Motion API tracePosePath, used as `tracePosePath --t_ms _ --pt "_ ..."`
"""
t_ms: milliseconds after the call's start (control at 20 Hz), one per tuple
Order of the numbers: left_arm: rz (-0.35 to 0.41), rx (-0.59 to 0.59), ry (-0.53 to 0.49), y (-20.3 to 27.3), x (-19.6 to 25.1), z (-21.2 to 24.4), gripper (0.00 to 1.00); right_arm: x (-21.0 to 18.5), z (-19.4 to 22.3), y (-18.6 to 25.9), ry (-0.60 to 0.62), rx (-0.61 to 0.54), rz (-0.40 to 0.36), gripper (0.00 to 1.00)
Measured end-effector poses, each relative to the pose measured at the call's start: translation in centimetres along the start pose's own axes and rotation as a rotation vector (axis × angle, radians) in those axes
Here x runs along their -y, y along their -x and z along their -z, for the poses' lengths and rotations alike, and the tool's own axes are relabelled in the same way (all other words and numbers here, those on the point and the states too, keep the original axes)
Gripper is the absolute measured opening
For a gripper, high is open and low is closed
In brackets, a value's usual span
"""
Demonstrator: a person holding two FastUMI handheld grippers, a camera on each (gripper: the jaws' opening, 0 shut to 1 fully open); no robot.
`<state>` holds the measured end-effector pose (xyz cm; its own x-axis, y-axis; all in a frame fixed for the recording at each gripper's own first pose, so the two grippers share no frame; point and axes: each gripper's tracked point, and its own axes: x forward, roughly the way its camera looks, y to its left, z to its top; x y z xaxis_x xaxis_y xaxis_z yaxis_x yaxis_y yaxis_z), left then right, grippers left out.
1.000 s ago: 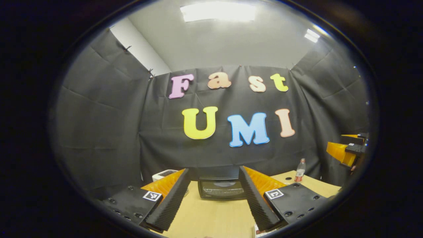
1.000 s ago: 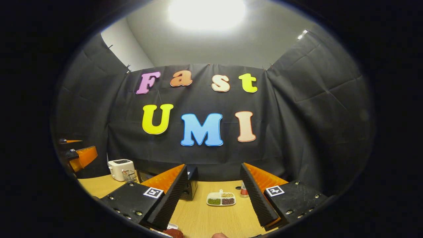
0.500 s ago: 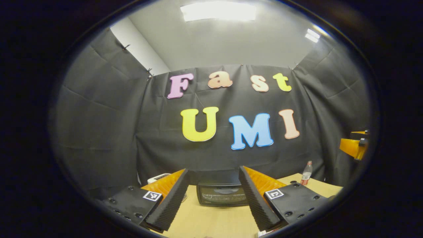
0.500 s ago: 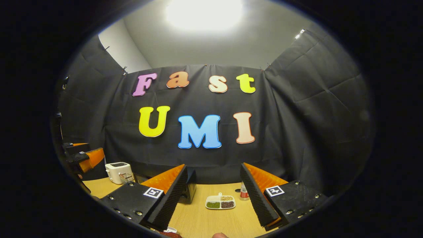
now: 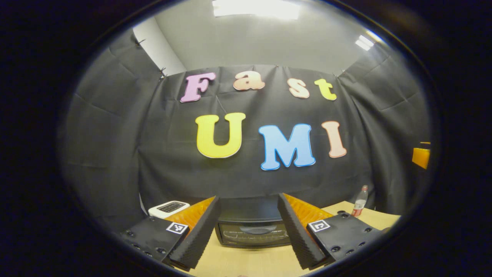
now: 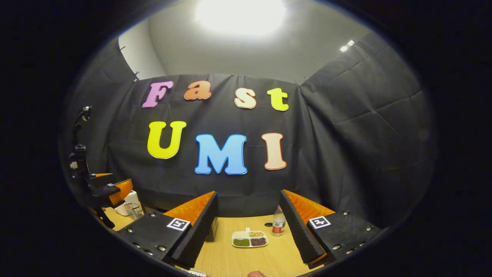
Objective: Open the electric oven with the left hand, put the food in, and close the electric oven.
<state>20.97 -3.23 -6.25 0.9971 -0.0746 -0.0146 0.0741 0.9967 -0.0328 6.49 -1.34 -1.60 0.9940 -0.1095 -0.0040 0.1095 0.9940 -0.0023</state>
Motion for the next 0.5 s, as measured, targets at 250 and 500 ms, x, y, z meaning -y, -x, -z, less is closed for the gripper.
tracePosePath --t_ms 250,500 --pt "0.038 -0.028 0.027 -5.3 0.3 3.7 0.94 -0.1 0.5 -0.6 0.021 -0.014 0.066 0.96" --pt "0.088 -0.076 0.023 -9.7 1.3 8.1 0.98 -0.2 1.1 -0.8 0.060 -0.036 0.126 0.97"
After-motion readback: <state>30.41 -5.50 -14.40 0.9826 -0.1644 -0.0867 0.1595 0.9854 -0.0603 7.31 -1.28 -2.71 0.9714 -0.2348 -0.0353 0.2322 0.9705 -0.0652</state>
